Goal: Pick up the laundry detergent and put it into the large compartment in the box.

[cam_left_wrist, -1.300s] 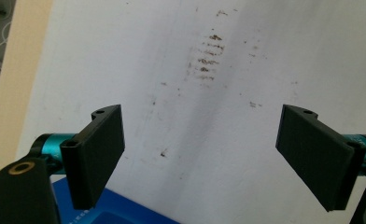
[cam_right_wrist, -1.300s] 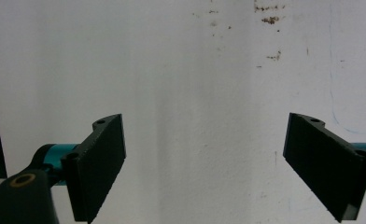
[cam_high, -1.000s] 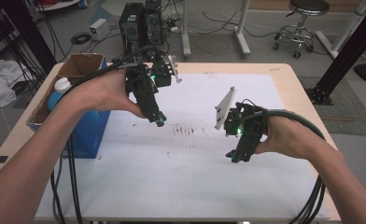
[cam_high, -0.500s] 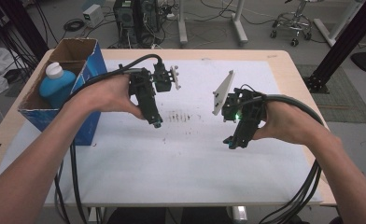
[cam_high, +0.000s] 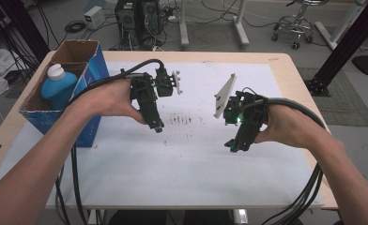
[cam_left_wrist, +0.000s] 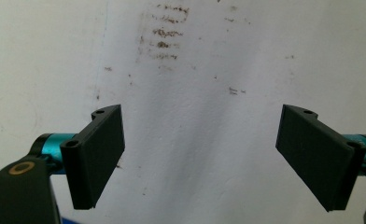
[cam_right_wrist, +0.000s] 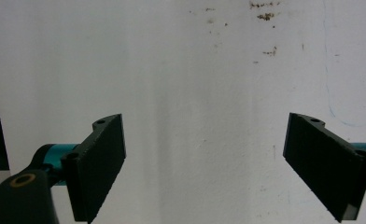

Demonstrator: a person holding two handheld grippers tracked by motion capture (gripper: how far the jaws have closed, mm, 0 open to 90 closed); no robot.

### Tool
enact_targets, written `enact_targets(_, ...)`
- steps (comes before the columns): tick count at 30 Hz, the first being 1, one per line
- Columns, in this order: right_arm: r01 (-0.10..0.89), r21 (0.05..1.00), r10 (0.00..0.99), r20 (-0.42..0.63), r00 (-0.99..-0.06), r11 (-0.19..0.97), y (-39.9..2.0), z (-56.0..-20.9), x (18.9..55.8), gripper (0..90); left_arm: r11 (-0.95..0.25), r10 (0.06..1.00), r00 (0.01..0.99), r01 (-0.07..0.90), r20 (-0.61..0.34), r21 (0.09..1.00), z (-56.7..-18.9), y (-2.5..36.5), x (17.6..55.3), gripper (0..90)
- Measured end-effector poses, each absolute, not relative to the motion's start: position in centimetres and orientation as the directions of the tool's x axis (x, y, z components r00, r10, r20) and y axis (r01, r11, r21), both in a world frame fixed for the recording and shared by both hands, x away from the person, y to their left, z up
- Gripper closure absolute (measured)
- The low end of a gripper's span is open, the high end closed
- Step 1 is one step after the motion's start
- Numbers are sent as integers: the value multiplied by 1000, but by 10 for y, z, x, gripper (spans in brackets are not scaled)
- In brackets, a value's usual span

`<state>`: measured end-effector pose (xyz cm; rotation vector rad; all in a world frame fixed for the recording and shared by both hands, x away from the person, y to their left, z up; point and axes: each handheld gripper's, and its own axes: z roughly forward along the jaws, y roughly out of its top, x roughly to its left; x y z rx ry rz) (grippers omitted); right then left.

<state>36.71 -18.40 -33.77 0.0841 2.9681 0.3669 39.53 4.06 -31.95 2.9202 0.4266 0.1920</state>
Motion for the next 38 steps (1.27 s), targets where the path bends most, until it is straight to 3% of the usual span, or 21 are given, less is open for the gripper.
enact_targets(38, 30, 259, 73, -159, -985, 965, -183, -334, 365, 122, -941, 286, 954, 263, 86, 215, -318, 40, 390, 156)
